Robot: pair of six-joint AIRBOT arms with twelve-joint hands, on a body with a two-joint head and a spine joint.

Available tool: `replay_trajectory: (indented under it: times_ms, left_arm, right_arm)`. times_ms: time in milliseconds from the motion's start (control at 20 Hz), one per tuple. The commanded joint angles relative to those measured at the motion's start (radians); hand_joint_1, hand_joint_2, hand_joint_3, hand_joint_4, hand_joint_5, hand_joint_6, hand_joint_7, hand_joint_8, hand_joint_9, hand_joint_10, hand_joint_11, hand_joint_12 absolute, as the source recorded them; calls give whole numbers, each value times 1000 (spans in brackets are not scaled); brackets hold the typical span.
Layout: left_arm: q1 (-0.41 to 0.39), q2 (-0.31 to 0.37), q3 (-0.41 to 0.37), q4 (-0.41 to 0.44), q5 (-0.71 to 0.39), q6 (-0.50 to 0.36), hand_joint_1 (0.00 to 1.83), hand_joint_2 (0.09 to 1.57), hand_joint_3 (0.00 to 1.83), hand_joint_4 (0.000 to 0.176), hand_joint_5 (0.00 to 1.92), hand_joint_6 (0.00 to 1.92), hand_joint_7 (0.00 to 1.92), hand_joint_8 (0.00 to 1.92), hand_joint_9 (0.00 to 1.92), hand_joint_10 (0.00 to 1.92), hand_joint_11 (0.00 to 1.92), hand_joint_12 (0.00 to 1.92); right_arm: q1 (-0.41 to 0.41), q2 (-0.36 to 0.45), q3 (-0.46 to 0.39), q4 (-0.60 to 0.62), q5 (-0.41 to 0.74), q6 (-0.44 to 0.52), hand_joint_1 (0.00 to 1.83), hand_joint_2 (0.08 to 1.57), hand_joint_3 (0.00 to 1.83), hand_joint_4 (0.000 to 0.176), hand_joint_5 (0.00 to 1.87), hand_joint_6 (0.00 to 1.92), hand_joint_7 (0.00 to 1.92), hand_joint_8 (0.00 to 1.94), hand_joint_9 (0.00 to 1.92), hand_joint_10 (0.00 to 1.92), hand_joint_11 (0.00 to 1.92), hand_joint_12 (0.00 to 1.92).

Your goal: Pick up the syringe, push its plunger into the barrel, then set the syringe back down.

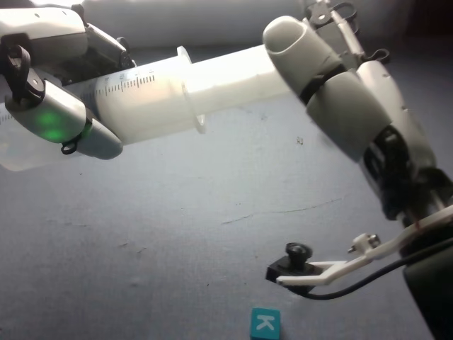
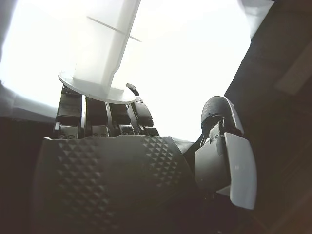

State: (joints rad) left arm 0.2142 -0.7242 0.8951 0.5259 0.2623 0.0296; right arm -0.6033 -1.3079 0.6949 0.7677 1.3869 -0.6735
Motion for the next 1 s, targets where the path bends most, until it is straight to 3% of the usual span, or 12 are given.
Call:
replay_trajectory:
  times_ms: [0,350,950]
  left_arm:
    - [-21,-7,-3,-29,-167,-51,1362,1166,0,0,770,1124,899,1238,849,1285,680,1211]
    - [-22,-7,-7,-29,-162,-51,1354,1192,2,0,740,1121,838,1373,799,1358,676,1206]
    - [-22,-6,-12,-37,-157,-51,1359,1179,0,0,753,1125,874,1286,825,1333,668,1228]
  right_arm:
    - [9,-22,-14,-142,-53,1,0,1118,0,0,0,0,0,0,0,0,0,0]
    - [20,-89,-1,-109,-79,-6,0,1125,0,0,0,0,0,0,0,0,0,0]
    - [54,-234,48,-81,-112,-5,0,1128,1,0,0,0,0,0,0,0,0,0]
